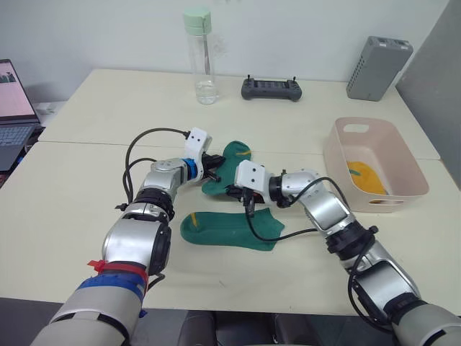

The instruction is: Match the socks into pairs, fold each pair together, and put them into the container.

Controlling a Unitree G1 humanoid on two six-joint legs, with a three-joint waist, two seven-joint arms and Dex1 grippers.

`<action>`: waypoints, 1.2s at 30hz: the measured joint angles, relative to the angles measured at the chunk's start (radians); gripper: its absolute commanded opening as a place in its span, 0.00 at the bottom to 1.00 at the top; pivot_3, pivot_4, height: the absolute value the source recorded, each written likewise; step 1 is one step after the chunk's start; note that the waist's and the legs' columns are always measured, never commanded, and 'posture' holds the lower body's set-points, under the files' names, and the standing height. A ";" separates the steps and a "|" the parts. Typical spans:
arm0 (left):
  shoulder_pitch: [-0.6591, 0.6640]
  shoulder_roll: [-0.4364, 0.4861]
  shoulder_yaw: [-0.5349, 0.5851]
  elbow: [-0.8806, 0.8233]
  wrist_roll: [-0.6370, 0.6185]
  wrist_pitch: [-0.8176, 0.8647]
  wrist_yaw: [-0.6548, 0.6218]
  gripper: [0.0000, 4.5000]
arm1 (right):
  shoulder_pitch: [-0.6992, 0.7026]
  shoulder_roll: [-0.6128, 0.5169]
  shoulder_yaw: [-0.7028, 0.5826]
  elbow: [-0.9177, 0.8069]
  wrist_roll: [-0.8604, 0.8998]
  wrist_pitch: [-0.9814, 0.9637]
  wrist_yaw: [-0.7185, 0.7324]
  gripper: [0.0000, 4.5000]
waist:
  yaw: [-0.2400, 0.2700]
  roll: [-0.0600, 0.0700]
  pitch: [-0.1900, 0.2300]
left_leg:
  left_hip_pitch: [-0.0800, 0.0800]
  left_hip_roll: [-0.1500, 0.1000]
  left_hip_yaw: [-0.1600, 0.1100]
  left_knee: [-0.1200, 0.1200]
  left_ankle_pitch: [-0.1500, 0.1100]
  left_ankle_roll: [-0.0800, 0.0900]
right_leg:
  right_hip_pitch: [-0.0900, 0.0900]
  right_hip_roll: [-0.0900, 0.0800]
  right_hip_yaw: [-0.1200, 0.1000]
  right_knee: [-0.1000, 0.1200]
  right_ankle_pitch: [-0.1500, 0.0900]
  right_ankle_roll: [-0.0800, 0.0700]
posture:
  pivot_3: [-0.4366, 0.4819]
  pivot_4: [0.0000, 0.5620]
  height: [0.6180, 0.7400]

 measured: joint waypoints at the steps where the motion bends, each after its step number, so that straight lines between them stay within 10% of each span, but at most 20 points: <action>1: 0.015 0.006 0.018 -0.024 -0.015 0.021 -0.001 0.00 | 0.002 -0.024 -0.002 -0.012 0.001 -0.023 0.014 0.00 | 0.000 0.000 0.000 | 0.000 0.000 0.000 0.000 0.000 0.000 | 0.000 0.000 0.000 0.000 0.000 0.000 | 0.48 0.27 1.00; 5: 0.129 0.033 0.074 -0.225 -0.076 0.152 0.006 0.00 | 0.009 -0.110 -0.009 -0.013 -0.001 -0.129 0.071 0.00 | -0.004 0.000 0.000 | 0.000 0.000 0.000 0.000 0.000 0.000 | 0.000 0.000 0.000 0.000 0.000 0.000 | 0.48 0.27 1.00; 15: 0.696 -0.105 0.217 -1.369 -0.353 0.814 0.365 0.00 | 0.004 -0.202 -0.039 0.146 0.029 -0.450 0.171 0.00 | 0.010 0.000 0.000 | 0.004 -0.001 -0.007 0.005 0.001 -0.002 | 0.010 -0.002 -0.006 0.001 0.000 0.000 | 0.48 0.27 1.00; 19: 0.780 -0.176 0.237 -1.562 -0.406 0.899 0.486 0.21 | 0.004 -0.199 -0.059 0.190 0.065 -0.477 0.205 0.24 | 0.013 0.000 0.000 | 0.014 -0.001 -0.009 0.007 0.001 -0.002 | 0.022 -0.002 -0.008 -0.002 -0.001 0.002 | 0.48 0.27 1.00; 27: 0.899 0.082 0.297 -1.632 -0.463 0.930 0.389 0.78 | 0.185 -0.315 -0.214 -0.016 0.158 -0.220 0.156 0.88 | 0.015 0.000 0.000 | 0.014 0.000 -0.011 0.008 0.002 -0.002 | 0.021 -0.002 -0.009 -0.001 0.001 -0.002 | 0.48 0.27 1.00; 36: 0.694 0.338 0.165 -1.318 -0.382 0.685 0.113 0.86 | 0.350 -0.109 -0.412 -0.553 0.522 0.742 -0.283 0.89 | 0.023 0.000 0.000 | 0.013 -0.001 -0.012 0.003 0.002 -0.002 | 0.018 -0.002 -0.011 -0.002 -0.001 -0.005 | 0.48 0.27 1.00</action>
